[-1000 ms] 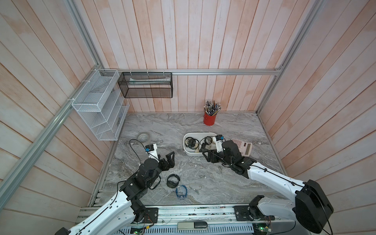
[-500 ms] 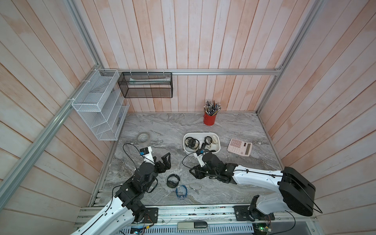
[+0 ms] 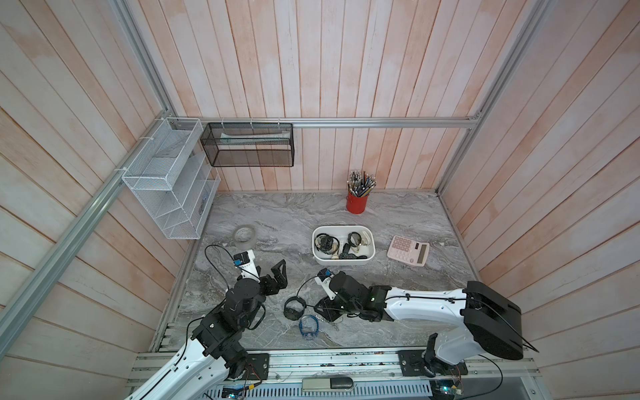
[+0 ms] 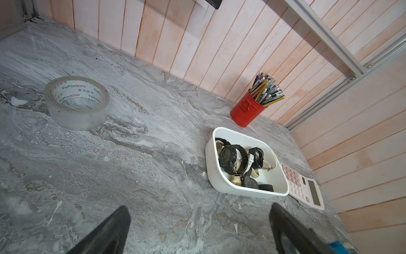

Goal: Put the watch into the storage box
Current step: Pick up the watch at the center of the board.

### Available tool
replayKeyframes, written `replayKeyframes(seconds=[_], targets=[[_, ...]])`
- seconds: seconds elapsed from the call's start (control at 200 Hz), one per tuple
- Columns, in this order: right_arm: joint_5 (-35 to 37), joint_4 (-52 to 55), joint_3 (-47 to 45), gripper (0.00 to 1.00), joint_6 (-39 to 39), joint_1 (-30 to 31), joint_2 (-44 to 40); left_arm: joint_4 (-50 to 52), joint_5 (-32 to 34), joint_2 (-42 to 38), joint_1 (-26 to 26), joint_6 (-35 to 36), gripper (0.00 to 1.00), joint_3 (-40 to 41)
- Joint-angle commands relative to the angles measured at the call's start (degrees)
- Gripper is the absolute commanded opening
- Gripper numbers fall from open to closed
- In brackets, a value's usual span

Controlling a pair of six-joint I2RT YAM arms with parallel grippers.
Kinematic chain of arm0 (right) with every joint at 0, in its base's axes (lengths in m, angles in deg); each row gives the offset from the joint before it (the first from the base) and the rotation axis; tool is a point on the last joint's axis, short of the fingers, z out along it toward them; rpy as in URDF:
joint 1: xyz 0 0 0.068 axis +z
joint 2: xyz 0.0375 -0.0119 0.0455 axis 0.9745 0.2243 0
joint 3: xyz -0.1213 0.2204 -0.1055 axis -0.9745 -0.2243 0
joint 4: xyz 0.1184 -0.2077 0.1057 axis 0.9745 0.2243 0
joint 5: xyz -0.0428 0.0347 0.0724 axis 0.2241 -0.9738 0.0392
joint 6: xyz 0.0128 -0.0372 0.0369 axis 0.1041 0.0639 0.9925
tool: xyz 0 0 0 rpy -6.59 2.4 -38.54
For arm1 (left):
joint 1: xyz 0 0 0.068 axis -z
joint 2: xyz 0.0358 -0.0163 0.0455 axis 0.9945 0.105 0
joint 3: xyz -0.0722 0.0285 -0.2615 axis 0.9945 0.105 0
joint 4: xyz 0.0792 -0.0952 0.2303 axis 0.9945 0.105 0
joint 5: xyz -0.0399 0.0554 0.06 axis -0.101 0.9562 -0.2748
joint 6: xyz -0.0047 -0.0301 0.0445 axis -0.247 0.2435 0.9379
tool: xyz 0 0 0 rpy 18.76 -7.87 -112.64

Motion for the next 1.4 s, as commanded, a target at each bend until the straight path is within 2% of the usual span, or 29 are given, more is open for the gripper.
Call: replayKeyframes(seconds=[0.0,0.52,0.635,0.825,0.895,1.14,1.39], targets=[[-0.25,1.1,2.81,0.33,1.16,1.67,3.66,0.84,1.3,-0.41,-0.3,3.03,0.99,-2.61],[1.5,4.0,5.4,0.29,2.65,4.83,9.05,1.32,1.89,-1.07,-0.33,4.0,1.0,-3.92],[1.81,4.9,6.17,0.23,2.67,4.84,10.32,1.58,1.66,-1.07,-0.33,4.01,1.0,-4.21],[2.21,5.29,6.75,0.22,2.84,4.92,11.58,1.43,1.35,-1.25,-0.34,4.01,1.0,-4.09],[2.58,6.02,7.54,0.18,2.74,4.89,12.1,1.83,1.3,-1.27,-0.33,3.93,1.0,-4.2],[6.28,8.25,8.95,0.0,1.62,4.76,8.9,2.18,1.48,-1.88,-0.36,3.43,1.0,-4.04],[7.9,12.03,9.14,0.0,-1.36,2.64,4.11,2.58,1.24,-2.21,-0.35,2.08,1.0,-3.78]])
